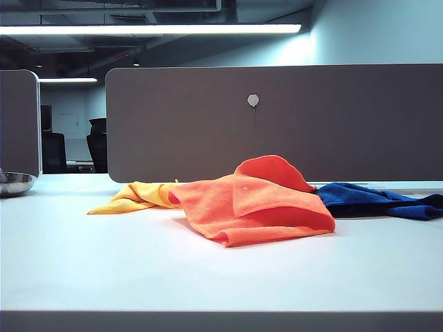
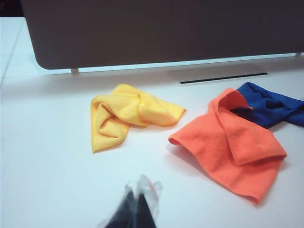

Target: Pick up a rag that is the same color as the top surface of the Rubik's Cube and cover the cube with it.

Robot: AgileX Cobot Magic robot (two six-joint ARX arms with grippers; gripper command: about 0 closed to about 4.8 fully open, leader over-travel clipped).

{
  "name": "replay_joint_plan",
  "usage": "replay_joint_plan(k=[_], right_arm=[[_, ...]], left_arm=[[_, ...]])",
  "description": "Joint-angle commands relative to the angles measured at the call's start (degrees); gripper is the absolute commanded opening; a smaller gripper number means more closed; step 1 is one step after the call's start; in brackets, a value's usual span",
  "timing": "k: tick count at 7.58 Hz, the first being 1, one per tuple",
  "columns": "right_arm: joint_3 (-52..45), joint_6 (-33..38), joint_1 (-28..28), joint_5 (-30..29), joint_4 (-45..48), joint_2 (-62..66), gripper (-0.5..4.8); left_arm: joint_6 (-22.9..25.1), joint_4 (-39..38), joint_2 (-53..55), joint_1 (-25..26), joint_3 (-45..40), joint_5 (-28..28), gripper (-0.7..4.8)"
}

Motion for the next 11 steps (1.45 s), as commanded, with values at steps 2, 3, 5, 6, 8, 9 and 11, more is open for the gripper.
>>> replay_joint_plan(k=[2, 3, 5, 6, 8, 9, 11], right_arm=[[-11.87, -4.96, -2.60, 0.68, -2.16, -17.88, -0.02], [-22.91, -4.72, -2.56, 1.86, -1.40, -28.11, -0.02], [-45.90, -2.95, -2.54, 6.86, 0.37, -51.01, -0.01], [-53.22, 1.64, -2.54, 10.54, -0.28, -61.05, -0.01], [-60.78, 1.68, -2.54, 13.88, -6.91, -77.00, -0.02], [-61.24, 1.64, -2.49, 13.84, -9.81, -78.27, -0.02], [-63.87, 1.05, -2.23, 13.20, -10.88, -78.27, -0.02]], left_arm=[[0.13, 2.80, -0.02, -0.02, 0.04, -1.46, -0.05], [0.00, 2.84, -0.02, -0.02, 0.04, -1.46, -0.06], [-0.02, 2.82, -0.04, -0.02, 0.02, -1.49, -0.05], [-0.48, 2.80, -0.04, -0.02, 0.02, -1.73, -0.05], [-2.36, 2.78, -0.04, -0.02, 0.02, -4.52, -0.06], [-2.45, 2.91, -0.07, -0.02, -0.77, -5.05, -0.06], [-2.78, 8.33, -0.20, -0.04, -9.09, -8.20, -0.05]])
